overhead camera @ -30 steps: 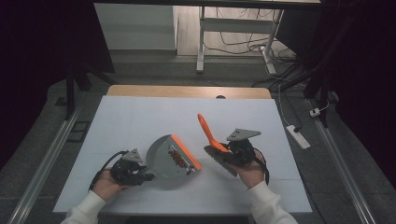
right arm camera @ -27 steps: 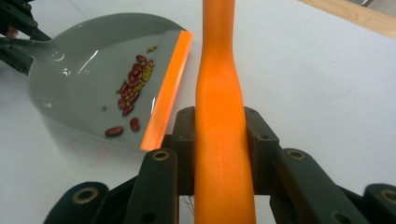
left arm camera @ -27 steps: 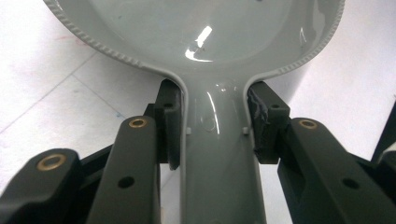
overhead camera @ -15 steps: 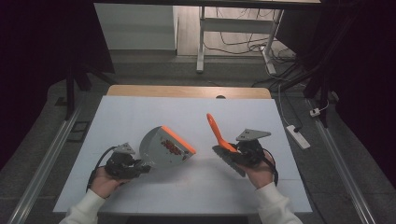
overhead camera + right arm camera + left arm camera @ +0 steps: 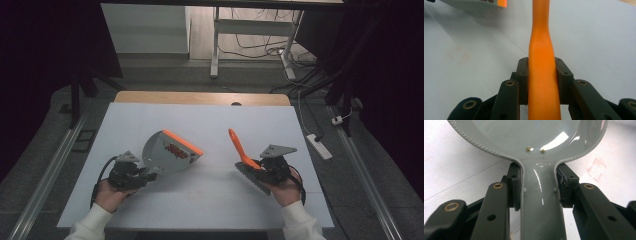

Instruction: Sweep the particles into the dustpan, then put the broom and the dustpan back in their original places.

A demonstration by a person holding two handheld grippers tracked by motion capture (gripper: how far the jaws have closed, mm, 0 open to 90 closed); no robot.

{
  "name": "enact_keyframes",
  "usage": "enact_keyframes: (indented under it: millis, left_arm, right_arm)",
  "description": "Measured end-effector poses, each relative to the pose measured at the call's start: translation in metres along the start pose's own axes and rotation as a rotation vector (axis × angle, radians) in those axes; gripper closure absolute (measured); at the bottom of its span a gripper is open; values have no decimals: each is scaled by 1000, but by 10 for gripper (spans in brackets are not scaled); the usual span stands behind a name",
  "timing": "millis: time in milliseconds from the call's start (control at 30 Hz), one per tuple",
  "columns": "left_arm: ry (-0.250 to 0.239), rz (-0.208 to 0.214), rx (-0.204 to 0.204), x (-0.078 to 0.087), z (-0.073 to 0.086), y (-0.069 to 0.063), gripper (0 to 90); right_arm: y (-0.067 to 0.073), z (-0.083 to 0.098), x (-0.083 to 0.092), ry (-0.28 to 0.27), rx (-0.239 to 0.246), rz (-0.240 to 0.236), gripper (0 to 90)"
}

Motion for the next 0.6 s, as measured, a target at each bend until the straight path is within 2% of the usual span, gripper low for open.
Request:
enact_keyframes:
  millis: [300,600]
  left_arm:
    - [-17,-30,42,1,0,5,616]
    - [-30,-62,81,0,4,3,617]
  right_arm:
    - [-5,10,4,5,-24,-5,705]
    - [-2,11,10,-31,-51,-48,704]
Point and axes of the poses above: each handheld gripper's, and its own axes: x roughly backward along the jaws, z roughly out of its underside, y roughly to its left, the point moved 5 cm from there along -x, roughly forward along the jaws, and after that the axes turned 15 degrees about x, right-handed, at the moved point
